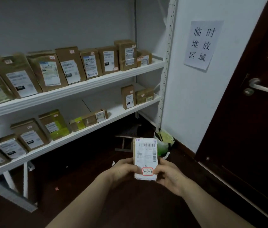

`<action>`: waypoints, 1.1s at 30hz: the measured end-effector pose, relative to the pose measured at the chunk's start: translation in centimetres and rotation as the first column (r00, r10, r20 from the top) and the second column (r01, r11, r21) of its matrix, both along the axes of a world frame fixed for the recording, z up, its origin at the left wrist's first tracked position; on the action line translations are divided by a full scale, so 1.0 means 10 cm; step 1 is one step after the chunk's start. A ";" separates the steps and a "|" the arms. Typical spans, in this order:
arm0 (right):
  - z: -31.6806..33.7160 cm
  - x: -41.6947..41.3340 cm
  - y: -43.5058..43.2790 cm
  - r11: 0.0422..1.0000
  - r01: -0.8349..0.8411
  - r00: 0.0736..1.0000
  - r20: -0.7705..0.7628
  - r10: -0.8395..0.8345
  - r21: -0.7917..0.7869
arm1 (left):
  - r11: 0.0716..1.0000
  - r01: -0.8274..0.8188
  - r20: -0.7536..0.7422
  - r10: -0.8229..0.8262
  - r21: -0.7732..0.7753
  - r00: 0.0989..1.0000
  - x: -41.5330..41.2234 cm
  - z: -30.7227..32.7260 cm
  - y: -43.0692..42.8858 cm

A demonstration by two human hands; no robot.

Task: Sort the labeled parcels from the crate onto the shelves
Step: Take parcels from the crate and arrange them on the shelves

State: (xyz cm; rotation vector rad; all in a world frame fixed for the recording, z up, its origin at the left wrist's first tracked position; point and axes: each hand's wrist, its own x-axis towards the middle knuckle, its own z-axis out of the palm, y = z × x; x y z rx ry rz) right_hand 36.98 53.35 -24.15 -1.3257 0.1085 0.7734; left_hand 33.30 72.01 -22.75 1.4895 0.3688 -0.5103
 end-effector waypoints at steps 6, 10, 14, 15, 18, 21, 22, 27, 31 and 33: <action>-0.14 0.91 0.38 0.980 -0.042 0.990 0.126 0.068 -0.196 | 0.983 -0.177 0.052 0.175 0.053 0.983 0.86 -0.20 0.35; -0.29 1.67 0.66 0.968 -0.036 0.975 0.203 0.088 -0.247 | 0.962 -0.268 0.092 0.263 0.055 0.961 1.54 -0.39 0.58; -0.45 2.57 0.96 0.957 -0.050 0.954 0.270 0.131 -0.287 | 0.924 -0.351 0.142 0.331 0.150 0.933 2.33 -0.58 0.79; -0.51 2.82 1.03 0.951 -0.059 0.948 0.282 0.148 -0.304 | 0.912 -0.378 0.143 0.358 0.159 0.923 2.54 -0.64 0.85; -0.67 3.49 1.31 0.928 -0.097 0.937 0.282 0.207 -0.359 | 0.865 -0.466 0.117 0.451 0.188 0.885 3.13 -0.80 1.01; -0.87 4.08 1.64 0.900 -0.149 0.925 0.264 0.273 -0.410 | 0.802 -0.528 0.125 0.515 0.281 0.848 3.64 -1.00 1.20; -0.94 4.24 1.75 0.898 -0.161 0.929 0.245 0.278 -0.409 | 0.782 -0.543 0.124 0.533 0.307 0.837 3.78 -1.06 1.28; -1.24 4.81 2.29 0.902 -0.206 0.942 0.172 0.288 -0.380 | 0.714 -0.526 0.106 0.545 0.463 0.832 4.35 -1.37 1.70; -1.50 5.18 2.71 0.876 -0.213 0.926 0.195 0.322 -0.432 | 0.670 -0.495 0.137 0.513 0.553 0.848 4.78 -1.59 2.01; -1.63 5.37 2.91 0.875 -0.205 0.930 0.191 0.314 -0.439 | 0.658 -0.479 0.147 0.494 0.581 0.857 5.01 -1.70 2.16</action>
